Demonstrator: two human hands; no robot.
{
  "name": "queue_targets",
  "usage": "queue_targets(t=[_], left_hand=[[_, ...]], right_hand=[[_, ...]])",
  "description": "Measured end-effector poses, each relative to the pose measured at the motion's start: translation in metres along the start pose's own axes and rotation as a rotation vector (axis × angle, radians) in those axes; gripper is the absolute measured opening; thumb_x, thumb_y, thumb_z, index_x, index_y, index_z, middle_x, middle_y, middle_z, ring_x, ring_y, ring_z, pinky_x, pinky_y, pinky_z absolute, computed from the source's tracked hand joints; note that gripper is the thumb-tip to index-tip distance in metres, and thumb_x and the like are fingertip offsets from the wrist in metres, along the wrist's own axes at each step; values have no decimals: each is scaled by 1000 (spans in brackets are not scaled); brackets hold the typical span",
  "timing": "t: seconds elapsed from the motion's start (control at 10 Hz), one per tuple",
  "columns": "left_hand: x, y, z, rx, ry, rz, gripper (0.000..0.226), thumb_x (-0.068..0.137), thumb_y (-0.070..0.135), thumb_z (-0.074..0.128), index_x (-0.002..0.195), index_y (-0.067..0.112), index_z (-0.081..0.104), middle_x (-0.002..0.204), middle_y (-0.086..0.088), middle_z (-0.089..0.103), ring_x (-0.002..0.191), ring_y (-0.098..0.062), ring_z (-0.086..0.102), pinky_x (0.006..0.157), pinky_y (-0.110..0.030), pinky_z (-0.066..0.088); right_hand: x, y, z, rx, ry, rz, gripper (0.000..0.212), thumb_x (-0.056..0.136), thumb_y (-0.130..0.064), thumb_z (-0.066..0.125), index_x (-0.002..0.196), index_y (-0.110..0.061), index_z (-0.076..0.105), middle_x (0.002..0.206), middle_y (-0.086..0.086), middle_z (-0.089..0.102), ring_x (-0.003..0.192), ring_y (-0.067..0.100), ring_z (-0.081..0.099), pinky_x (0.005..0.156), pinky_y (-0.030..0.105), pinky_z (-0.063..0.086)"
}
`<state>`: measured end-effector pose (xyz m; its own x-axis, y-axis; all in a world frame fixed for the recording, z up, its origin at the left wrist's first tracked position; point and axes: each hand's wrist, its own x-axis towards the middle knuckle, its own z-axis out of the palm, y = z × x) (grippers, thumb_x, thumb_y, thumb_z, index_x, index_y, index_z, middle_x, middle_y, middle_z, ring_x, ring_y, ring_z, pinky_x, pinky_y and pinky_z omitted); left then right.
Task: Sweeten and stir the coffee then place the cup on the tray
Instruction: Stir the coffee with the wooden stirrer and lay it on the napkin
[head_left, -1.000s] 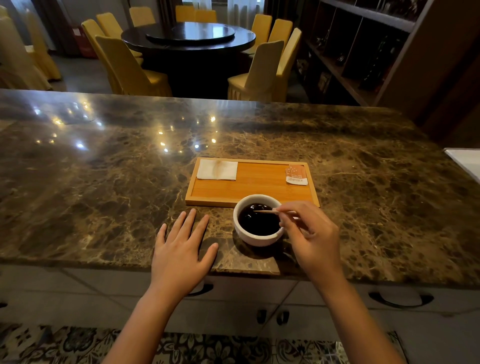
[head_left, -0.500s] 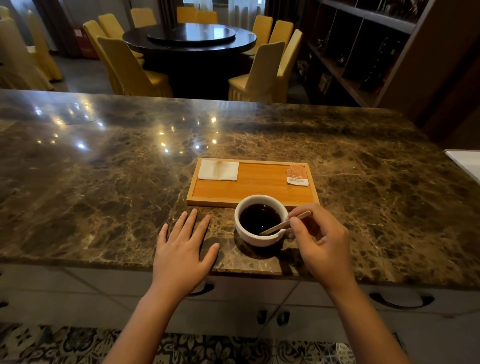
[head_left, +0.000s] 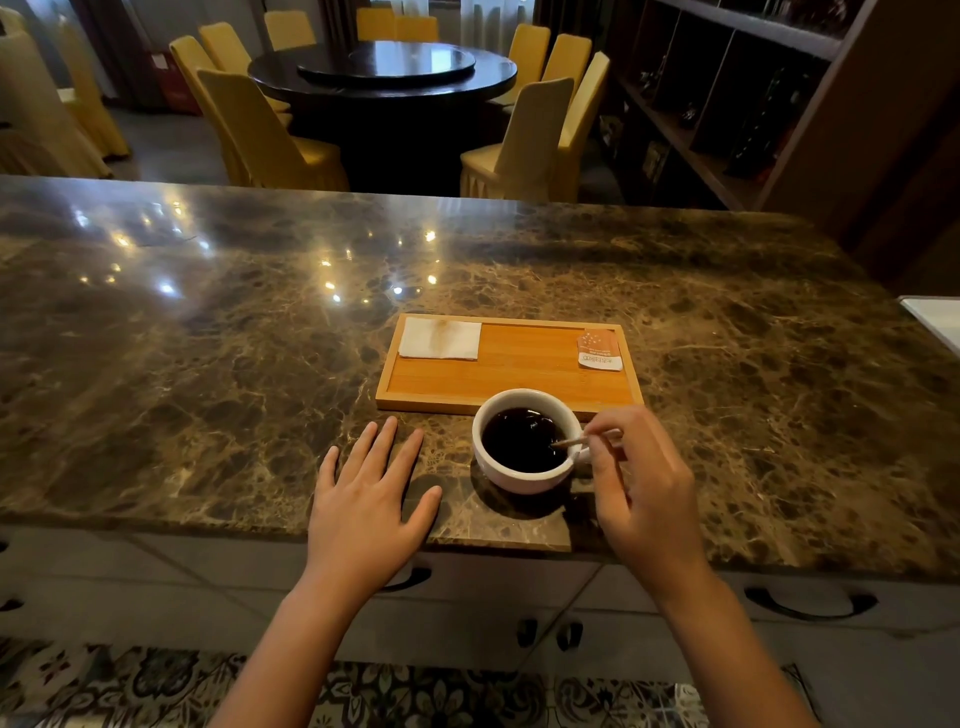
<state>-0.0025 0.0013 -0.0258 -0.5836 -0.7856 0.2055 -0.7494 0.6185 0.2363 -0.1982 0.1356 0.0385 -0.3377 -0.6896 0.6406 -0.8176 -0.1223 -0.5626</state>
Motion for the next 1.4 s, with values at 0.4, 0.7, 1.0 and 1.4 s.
queue_targets(t=[0.4, 0.7, 1.0, 1.4], left_hand=[[0, -1, -1, -4, 2, 2, 65, 83, 60, 19, 141, 31, 27, 152, -3, 24, 141, -17, 13, 114, -51, 13], [0, -1, 0, -2, 5, 6, 65, 84, 60, 20, 141, 30, 27, 152, -3, 25, 140, -17, 14, 114, -51, 14], [0, 0, -1, -11, 9, 8, 64, 84, 59, 23, 141, 30, 29, 151, -3, 27, 140, -17, 15, 113, -52, 16], [0, 1, -1, -6, 8, -5, 62, 85, 59, 27, 141, 33, 27, 151, 0, 26, 140, -16, 14, 112, -50, 13]], right_hand=[[12, -3, -9, 436, 208, 365, 11, 86, -18, 57, 90, -26, 64, 79, -12, 68, 75, 5, 67, 62, 11, 51], [50, 13, -41, 307, 181, 350, 19, 90, -12, 56, 85, -29, 62, 82, -8, 67, 75, 4, 67, 59, 13, 52], [97, 7, -44, 399, 148, 313, 10, 87, -14, 61, 92, -18, 69, 86, -2, 71, 78, 8, 70, 62, 13, 54], [166, 32, 55, 288, -141, -45, 16, 83, -7, 65, 99, -3, 68, 89, 8, 71, 81, 15, 70, 73, 23, 57]])
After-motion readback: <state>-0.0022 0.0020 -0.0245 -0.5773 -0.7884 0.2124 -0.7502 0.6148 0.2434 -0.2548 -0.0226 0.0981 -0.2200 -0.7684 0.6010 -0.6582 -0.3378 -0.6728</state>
